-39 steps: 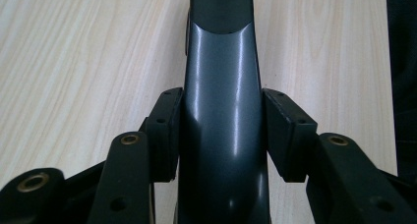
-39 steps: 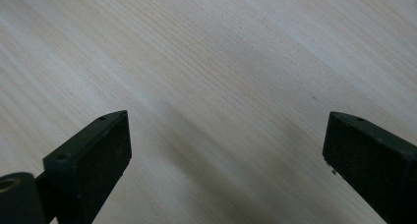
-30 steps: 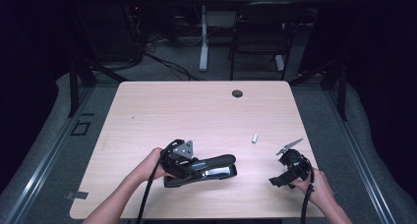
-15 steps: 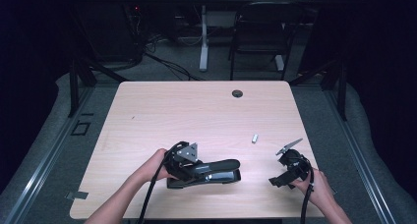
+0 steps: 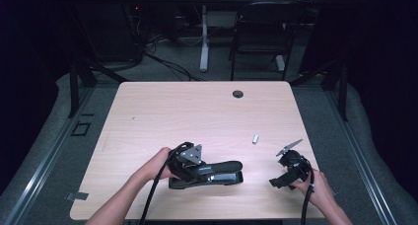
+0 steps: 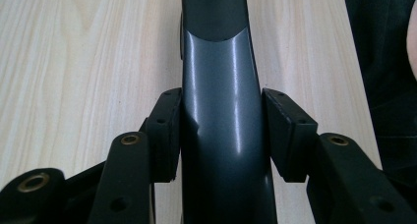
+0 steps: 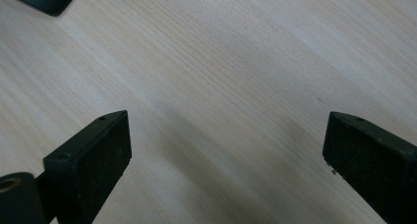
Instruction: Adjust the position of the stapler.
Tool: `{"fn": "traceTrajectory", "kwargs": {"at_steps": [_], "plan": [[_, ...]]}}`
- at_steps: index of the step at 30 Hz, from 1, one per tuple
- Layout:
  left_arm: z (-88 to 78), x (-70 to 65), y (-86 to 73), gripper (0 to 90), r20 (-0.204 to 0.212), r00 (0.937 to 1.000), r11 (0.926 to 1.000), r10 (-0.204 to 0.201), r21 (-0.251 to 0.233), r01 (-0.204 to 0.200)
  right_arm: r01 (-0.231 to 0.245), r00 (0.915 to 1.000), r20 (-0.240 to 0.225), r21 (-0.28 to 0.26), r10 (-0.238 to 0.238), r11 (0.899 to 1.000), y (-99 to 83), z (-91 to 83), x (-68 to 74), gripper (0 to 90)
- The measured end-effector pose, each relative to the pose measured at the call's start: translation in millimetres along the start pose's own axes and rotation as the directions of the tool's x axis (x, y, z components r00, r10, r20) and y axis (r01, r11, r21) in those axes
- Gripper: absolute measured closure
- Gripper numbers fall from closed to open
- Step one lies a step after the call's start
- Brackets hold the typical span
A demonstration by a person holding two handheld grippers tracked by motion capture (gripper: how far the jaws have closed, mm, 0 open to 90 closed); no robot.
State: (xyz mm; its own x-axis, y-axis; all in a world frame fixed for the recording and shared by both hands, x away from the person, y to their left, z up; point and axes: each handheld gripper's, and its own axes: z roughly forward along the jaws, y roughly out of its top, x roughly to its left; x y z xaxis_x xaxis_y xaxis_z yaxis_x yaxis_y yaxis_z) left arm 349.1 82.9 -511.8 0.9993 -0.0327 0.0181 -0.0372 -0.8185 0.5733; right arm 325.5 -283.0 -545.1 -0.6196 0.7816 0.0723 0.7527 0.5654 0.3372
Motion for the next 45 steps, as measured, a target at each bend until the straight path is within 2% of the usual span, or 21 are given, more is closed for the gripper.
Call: {"fn": "traceTrajectory", "kwargs": {"at_steps": [7, 12, 20, 22, 24, 27, 28, 29, 32, 33, 36, 37, 38, 39, 41, 42, 43, 44, 45], "plan": [[1.6, 5.2, 2.9, 53.3, 0.004, 0.9998, 0.9998, 0.021, 0.007, -0.021, 0.009, 1.0000, -0.002, 0.005, -0.009, 1.000, -0.4, -0.8, 0.3, 3.9], [1.2, 6.6, 3.5, 53.3, 0.016, 0.9997, 0.9997, 0.018, 0.015, -0.018, 0.009, 0.9999, -0.010, 0.000, -0.009, 1.000, -0.7, -1.0, 0.4, 3.9], [1.0, 7.9, 3.0, 53.2, 0.023, 0.9995, 0.9997, 0.022, 0.012, -0.023, 0.013, 0.9999, 0.005, -0.006, -0.013, 1.000, -1.0, -2.3, 2.2, 4.1], [1.1, 7.6, 3.1, 53.0, 0.023, 0.9997, 0.9999, 0.004, 0.015, -0.004, 0.010, 1.0000, 0.000, -0.011, -0.010, 1.000, -1.1, -2.1, 2.7, 4.1], [2.3, 5.8, 4.5, 50.9, -0.002, 0.9998, 0.9996, -0.019, 0.022, 0.019, 0.003, 1.0000, 0.000, -0.021, -0.003, 1.000, -1.4, -1.6, 3.4, 4.2], [3.5, 5.1, 5.9, 35.2, -0.048, 0.9967, 0.9978, -0.066, 0.009, 0.066, 0.013, 0.9999, 0.000, -0.019, -0.013, 1.000, -0.5, -3.2, 4.5, 5.2], [3.9, 5.0, 5.7, 35.2, -0.067, 0.9943, 0.9966, -0.083, -0.001, 0.083, 0.013, 0.9999, 0.000, -0.019, -0.013, 1.000, -0.5, -3.2, 4.5, 5.2], [3.1, 5.9, 5.5, 32.0, -0.066, 0.9927, 0.9948, -0.101, -0.001, 0.102, 0.016, 0.9998, 0.010, -0.020, -0.015, 1.000, -0.5, -3.6, 4.9, 5.2], [1.3, 4.7, 3.2, 22.6, -0.092, 0.9820, 0.9862, -0.165, -0.031, 0.163, 0.010, 1.0000, 0.003, -0.039, -0.009, 0.999, -0.9, -3.6, 6.7, 5.3], [-0.3, 3.5, 1.5, 18.1, -0.093, 0.9769, 0.9809, -0.192, -0.048, 0.188, 0.024, 0.9997, 0.004, -0.030, -0.024, 0.999, -0.8, -5.0, 6.7, 5.3], [-5.5, -0.1, -2.6, 15.2, -0.107, 0.9661, 0.9713, -0.235, -0.065, 0.229, 0.021, 0.9998, 0.005, -0.041, -0.021, 0.999, -1.4, -4.8, 7.4, 5.3], [-7.4, -2.5, -4.4, 14.0, -0.123, 0.9602, 0.9671, -0.251, -0.075, 0.243, 0.028, 0.9996, 0.010, -0.031, -0.028, 0.999, -1.2, -5.6, 7.2, 5.4], [-8.9, -4.4, -5.7, 12.1, -0.131, 0.9560, 0.9640, -0.262, -0.080, 0.254, 0.021, 0.9997, 0.008, -0.049, -0.021, 0.999, -1.5, -4.9, 8.2, 5.5], [-9.9, -5.8, -6.4, 10.1, -0.131, 0.9535, 0.9613, -0.272, -0.083, 0.262, 0.027, 0.9996, 0.014, -0.048, -0.027, 0.998, -1.2, -5.1, 8.6, 6.0], [-12.0, -9.9, -6.8, 6.5, -0.152, 0.9425, 0.9538, -0.298, -0.089, 0.287, 0.040, 0.9990, 0.021, -0.040, -0.039, 0.998, 0.0, -7.1, 9.9, 8.6], [-12.7, -12.1, -6.3, 4.9, -0.160, 0.9379, 0.9505, -0.308, -0.096, 0.296, 0.027, 0.9994, 0.022, -0.066, -0.026, 0.997, -0.1, -6.1, 11.9, 8.7], [-13.2, -14.0, -5.2, 3.8, -0.173, 0.9311, 0.9461, -0.321, -0.102, 0.307, 0.034, 0.9992, 0.022, -0.066, -0.033, 0.997, 0.7, -6.7, 12.7, 8.7], [-13.1, -15.8, -3.8, 3.0, -0.197, 0.9190, 0.9390, -0.342, -0.112, 0.325, 0.036, 0.9992, 0.019, -0.066, -0.035, 0.997, 1.4, -7.3, 14.0, 8.7], [-13.4, -18.8, -1.3, 1.9, -0.227, 0.8990, 0.9263, -0.375, -0.132, 0.353, 0.040, 0.9991, 0.020, -0.073, -0.038, 0.997, 1.9, -7.5, 15.2, 8.7]]}}
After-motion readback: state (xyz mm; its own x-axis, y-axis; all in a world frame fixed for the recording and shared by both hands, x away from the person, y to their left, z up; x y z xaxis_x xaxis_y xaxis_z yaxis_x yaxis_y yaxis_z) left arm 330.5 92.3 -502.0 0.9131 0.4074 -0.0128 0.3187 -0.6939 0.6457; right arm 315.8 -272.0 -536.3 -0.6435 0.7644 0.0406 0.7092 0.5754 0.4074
